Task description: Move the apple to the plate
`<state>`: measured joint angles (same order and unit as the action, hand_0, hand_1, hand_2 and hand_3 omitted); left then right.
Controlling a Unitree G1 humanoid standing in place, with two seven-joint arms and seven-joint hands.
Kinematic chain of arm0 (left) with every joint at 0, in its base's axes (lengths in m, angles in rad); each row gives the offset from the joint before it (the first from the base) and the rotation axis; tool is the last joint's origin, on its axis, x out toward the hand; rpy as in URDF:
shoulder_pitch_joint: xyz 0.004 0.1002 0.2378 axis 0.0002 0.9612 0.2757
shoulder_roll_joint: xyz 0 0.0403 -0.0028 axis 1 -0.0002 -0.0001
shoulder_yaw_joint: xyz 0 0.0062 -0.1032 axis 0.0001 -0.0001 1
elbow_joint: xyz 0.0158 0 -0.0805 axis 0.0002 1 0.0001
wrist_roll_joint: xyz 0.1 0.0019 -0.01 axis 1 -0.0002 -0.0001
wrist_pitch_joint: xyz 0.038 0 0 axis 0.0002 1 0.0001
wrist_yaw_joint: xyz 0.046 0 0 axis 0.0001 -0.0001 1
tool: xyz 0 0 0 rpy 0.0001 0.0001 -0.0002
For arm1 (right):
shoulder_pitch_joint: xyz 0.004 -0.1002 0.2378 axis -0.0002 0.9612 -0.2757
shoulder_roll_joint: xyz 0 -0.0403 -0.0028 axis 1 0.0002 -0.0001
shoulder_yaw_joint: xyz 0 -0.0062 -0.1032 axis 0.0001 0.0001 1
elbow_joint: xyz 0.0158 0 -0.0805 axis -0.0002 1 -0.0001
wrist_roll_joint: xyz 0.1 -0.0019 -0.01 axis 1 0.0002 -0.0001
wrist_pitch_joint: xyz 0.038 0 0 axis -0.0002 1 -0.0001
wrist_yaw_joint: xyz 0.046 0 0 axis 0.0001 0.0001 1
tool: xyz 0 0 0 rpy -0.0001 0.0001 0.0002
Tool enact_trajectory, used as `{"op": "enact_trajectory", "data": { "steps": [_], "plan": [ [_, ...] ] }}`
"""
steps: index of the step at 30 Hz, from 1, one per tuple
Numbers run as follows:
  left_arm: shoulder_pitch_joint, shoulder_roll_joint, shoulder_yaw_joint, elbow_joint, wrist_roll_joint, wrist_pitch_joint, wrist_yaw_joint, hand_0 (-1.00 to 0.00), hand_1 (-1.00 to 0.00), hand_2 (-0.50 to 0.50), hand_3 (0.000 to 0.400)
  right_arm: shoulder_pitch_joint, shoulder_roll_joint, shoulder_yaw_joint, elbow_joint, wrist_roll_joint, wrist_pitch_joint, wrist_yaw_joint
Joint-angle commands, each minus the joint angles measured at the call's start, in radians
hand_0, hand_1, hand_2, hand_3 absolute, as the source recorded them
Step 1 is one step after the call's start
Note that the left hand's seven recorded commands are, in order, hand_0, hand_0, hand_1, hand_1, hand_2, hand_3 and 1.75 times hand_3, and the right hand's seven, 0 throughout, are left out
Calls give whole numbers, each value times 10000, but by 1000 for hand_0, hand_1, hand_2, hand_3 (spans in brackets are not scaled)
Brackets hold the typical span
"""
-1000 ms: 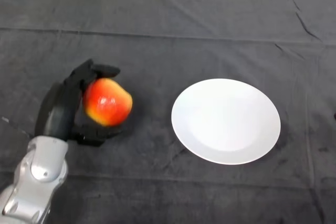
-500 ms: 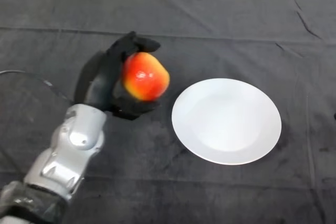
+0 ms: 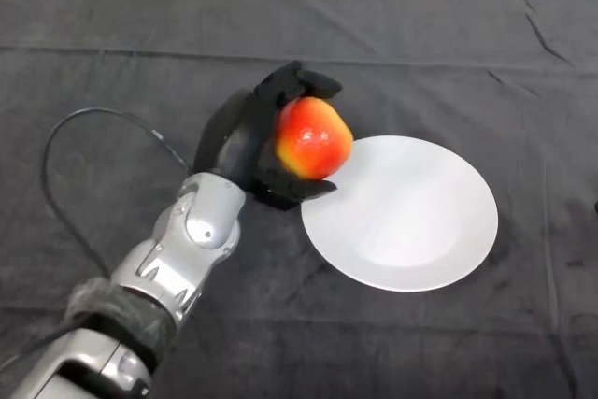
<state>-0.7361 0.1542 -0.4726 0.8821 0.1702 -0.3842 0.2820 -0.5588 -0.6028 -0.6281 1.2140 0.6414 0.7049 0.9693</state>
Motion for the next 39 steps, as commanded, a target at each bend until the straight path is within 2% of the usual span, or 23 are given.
{"op": "enact_trajectory", "data": {
  "steps": [1, 8, 16, 18, 19, 20, 21, 22, 32, 39],
  "plan": [
    [-635, -123, -344, 484, -293, -273, 210, -1000, -1000, 0, 400, 174, -144, -236, -190, -15, 32, -41],
    [-861, -432, -1361, 1130, -971, -519, 334, -1000, -1000, 0, 400, 158, -160, -234, -150, -18, 37, -16],
    [-947, -462, -2491, 1390, -1777, -770, 254, -1000, -1000, 0, 400, 142, -176, -231, -110, -23, 40, 12],
    [-995, -454, -2689, 1436, -1943, -804, 206, -988, -765, -112, 395, 138, -180, -231, -101, -25, 40, 18],
    [-1017, -447, -2787, 1459, -2023, -826, 183, -745, -365, -190, 298, 136, -182, -230, -96, -26, 40, 22],
    [-1036, -437, -2877, 1481, -2098, -853, 162, -384, 0, -192, 154, 134, -183, -230, -91, -27, 40, 25],
    [-1053, -427, -2946, 1500, -2159, -877, 142, -133, 0, -67, 53, 133, -185, -229, -87, -28, 40, 28],
    [-1072, -414, -3018, 1525, -2226, -908, 120, 0, 0, 0, 0, 131, -186, -229, -83, -28, 40, 31],
    [-1275, -252, -3282, 1799, -2710, -1191, -72, 0, 0, 0, 0, 116, -200, -224, -46, -38, 39, 59],
    [-1648, 253, -2702, 1756, -3031, -1307, -452, 0, 0, 0, 0, 108, -207, -222, -26, -45, 36, 76]
  ]
}}
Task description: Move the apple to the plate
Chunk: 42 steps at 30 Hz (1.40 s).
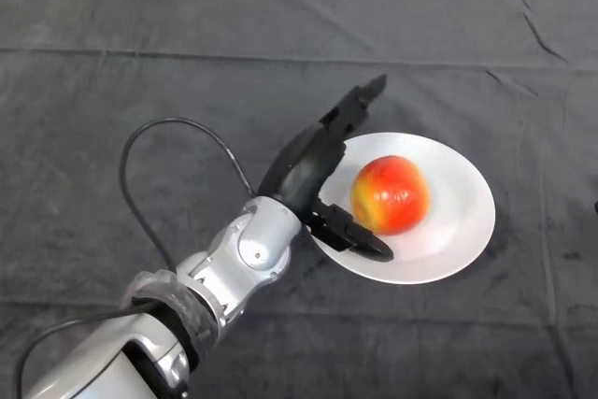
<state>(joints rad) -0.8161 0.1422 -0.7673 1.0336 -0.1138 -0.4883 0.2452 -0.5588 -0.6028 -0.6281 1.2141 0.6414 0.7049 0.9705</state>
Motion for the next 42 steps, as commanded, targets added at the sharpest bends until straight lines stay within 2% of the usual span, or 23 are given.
{"op": "enact_trajectory", "data": {
  "steps": [1, 8, 19, 30, 42],
  "plan": [
    [-878, 469, 350, 184, -223, -277, -113, 0, 0, 0, 0, 108, -207, -222, -25, -46, 35, 65],
    [-818, 1419, 1276, -609, -380, -434, -121, 0, 0, 0, 0, 104, -208, -219, -16, -52, 31, 74],
    [-270, 3173, 3030, -1748, -623, -751, 78, 0, 0, 0, 0, 106, -203, -217, -21, -60, 22, 78],
    [1204, 4782, 4904, -2754, -774, -1023, 777, 0, 0, 0, 0, 113, -195, -216, -38, -65, 14, 72],
    [2824, 5603, 6664, -3295, -903, -939, 1595, 0, 0, 0, 0, 123, -185, -217, -60, -68, 9, 60]
  ]
}}
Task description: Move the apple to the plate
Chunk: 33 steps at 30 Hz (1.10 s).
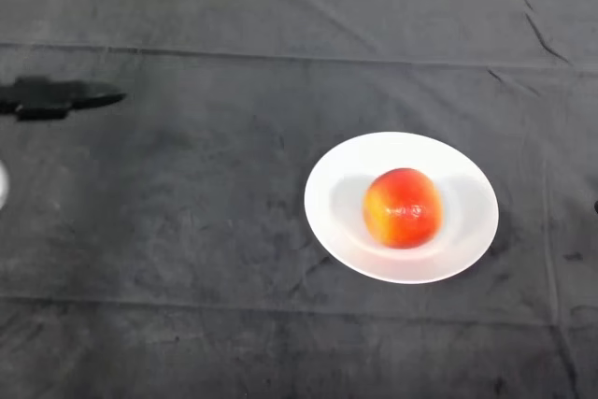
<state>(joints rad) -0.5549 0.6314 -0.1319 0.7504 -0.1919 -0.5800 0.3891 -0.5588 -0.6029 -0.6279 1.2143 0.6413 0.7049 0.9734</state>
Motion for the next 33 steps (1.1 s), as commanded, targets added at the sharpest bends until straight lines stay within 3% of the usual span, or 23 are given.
{"op": "enact_trajectory", "data": {
  "steps": [1, 12, 20, 33],
  "plan": [
    [309, 761, 442, -503, -144, 15, 199, 0, 0, 0, 0, 123, -183, -219, -63, -68, 8, 29],
    [1473, 1123, 1915, -943, -401, 250, 670, 0, 0, 0, 0, 131, -176, -221, -82, -67, 6, 18],
    [1784, 1186, 2666, -1379, -404, 747, 981, 0, 0, 0, 0, 135, -171, -223, -94, -66, 6, 10],
    [1811, 918, 3380, -1217, -21, 790, 1261, 0, 0, 0, 0, 141, -166, -226, -108, -63, 7, -1]
  ]
}}
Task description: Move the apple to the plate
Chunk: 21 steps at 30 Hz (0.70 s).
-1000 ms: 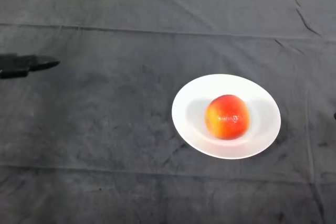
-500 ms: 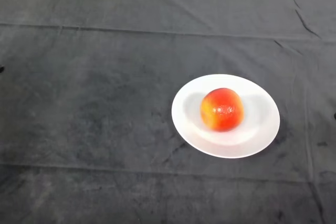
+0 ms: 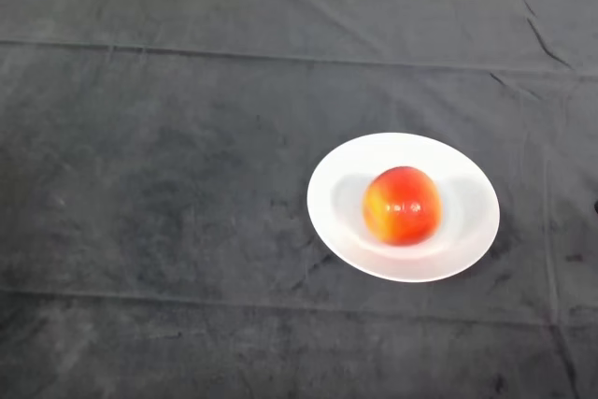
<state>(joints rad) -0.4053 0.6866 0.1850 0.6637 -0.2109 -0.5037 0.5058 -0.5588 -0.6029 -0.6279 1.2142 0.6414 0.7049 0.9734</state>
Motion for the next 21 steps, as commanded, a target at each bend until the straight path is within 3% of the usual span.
{"op": "enact_trajectory", "data": {
  "steps": [1, 21],
  "plan": [
    [305, 352, 246, -340, 188, 38, 89, 0, 0, 0, 0, 141, -165, -226, -108, -63, 7, 0],
    [152, 81, 767, -84, 626, 70, -245, 0, 0, 0, 0, 145, -162, -229, -119, -59, 10, -10]
  ]
}}
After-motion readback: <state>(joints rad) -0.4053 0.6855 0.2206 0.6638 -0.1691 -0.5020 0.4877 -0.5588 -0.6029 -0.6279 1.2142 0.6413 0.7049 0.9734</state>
